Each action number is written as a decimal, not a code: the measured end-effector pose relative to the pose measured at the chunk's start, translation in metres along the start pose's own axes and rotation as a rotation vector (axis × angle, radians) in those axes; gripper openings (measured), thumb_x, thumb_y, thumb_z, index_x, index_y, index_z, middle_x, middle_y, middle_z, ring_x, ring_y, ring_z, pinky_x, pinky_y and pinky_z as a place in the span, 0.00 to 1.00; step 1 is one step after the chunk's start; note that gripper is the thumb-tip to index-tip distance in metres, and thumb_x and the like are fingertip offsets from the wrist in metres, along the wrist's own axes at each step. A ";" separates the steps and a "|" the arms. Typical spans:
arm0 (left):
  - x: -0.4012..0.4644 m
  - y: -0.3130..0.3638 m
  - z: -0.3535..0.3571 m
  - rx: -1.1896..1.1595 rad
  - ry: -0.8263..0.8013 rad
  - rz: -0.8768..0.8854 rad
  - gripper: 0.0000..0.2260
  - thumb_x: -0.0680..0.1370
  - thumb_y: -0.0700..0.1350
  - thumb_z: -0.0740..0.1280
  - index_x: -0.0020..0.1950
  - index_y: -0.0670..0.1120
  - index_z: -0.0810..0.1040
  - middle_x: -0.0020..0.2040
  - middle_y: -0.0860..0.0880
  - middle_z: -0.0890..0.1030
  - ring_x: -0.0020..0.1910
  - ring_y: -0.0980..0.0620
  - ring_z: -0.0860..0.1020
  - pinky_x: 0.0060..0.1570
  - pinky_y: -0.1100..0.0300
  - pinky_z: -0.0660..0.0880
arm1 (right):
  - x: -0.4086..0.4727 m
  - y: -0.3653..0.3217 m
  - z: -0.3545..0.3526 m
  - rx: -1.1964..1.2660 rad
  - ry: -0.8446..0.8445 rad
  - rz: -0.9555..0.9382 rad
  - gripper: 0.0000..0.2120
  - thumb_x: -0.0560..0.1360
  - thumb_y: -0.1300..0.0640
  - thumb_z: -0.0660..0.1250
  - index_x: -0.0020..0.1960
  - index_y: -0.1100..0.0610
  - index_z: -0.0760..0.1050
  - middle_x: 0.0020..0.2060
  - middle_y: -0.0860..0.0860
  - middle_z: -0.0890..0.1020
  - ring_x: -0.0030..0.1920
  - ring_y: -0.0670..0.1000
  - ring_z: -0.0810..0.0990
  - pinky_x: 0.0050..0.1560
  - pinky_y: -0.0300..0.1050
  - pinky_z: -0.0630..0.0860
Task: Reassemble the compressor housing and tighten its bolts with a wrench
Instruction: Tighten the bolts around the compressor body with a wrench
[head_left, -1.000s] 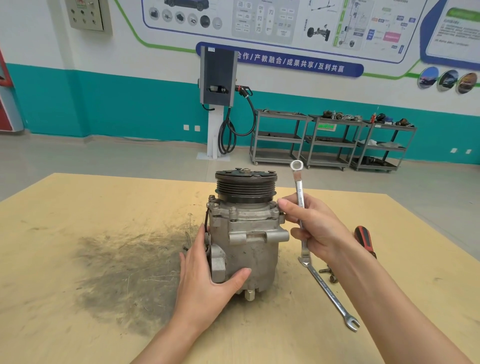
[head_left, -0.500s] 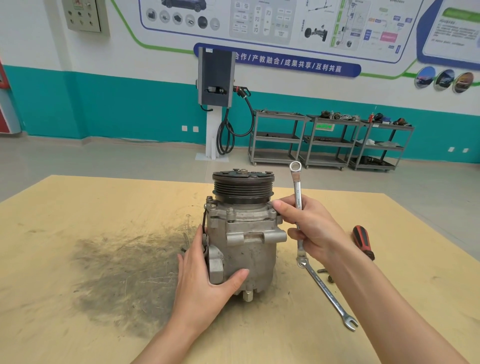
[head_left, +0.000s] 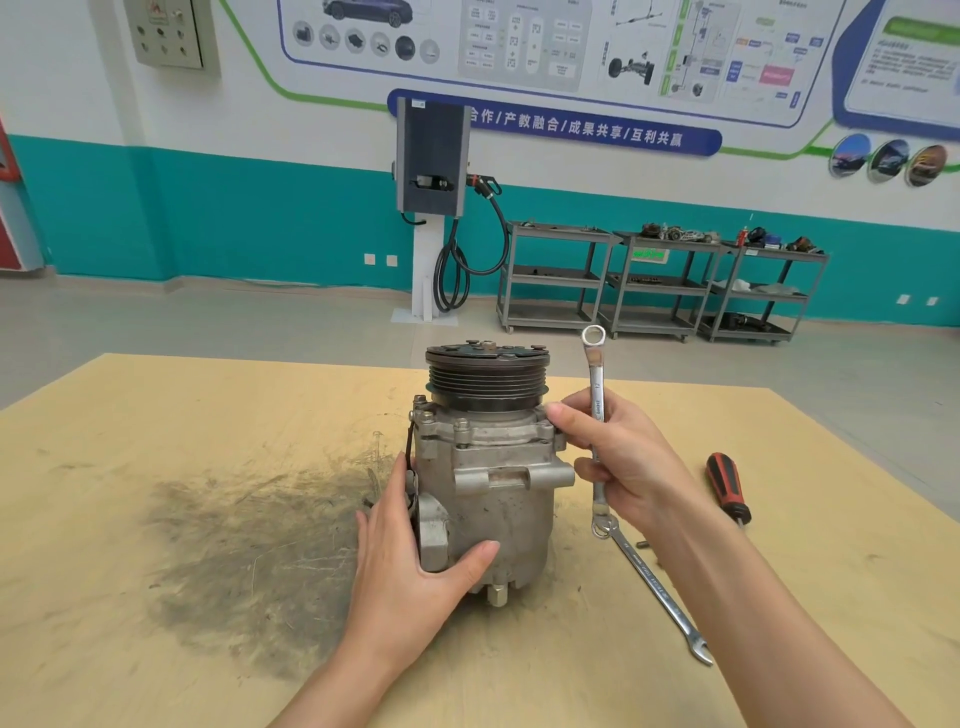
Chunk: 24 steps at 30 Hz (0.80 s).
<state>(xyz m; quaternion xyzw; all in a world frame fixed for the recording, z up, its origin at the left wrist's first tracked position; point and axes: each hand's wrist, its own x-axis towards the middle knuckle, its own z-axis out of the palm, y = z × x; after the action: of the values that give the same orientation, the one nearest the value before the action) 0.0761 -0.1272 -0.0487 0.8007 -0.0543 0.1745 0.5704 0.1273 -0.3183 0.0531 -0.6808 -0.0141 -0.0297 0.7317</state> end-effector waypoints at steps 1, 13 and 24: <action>0.000 0.000 0.000 0.002 -0.003 0.000 0.52 0.59 0.71 0.68 0.77 0.62 0.47 0.74 0.63 0.62 0.76 0.59 0.55 0.77 0.43 0.52 | 0.000 0.000 -0.001 -0.007 -0.023 0.002 0.04 0.73 0.60 0.72 0.43 0.58 0.76 0.35 0.51 0.74 0.31 0.44 0.66 0.22 0.34 0.58; 0.000 -0.002 0.000 0.012 -0.002 0.006 0.52 0.59 0.71 0.68 0.77 0.62 0.47 0.70 0.70 0.60 0.76 0.59 0.56 0.77 0.43 0.52 | 0.002 -0.002 0.001 0.002 -0.011 0.034 0.09 0.72 0.62 0.72 0.39 0.57 0.72 0.33 0.50 0.75 0.28 0.43 0.66 0.20 0.34 0.57; 0.000 -0.004 0.001 -0.002 0.003 0.012 0.51 0.60 0.72 0.68 0.77 0.63 0.47 0.74 0.63 0.62 0.76 0.59 0.55 0.77 0.43 0.53 | 0.000 0.000 -0.006 -0.013 -0.078 0.045 0.02 0.75 0.61 0.69 0.44 0.58 0.77 0.36 0.51 0.72 0.31 0.43 0.66 0.21 0.33 0.56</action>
<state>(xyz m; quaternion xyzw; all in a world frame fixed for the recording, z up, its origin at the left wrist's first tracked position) 0.0778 -0.1263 -0.0524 0.7997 -0.0584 0.1789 0.5701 0.1274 -0.3247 0.0532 -0.6864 -0.0271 0.0134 0.7266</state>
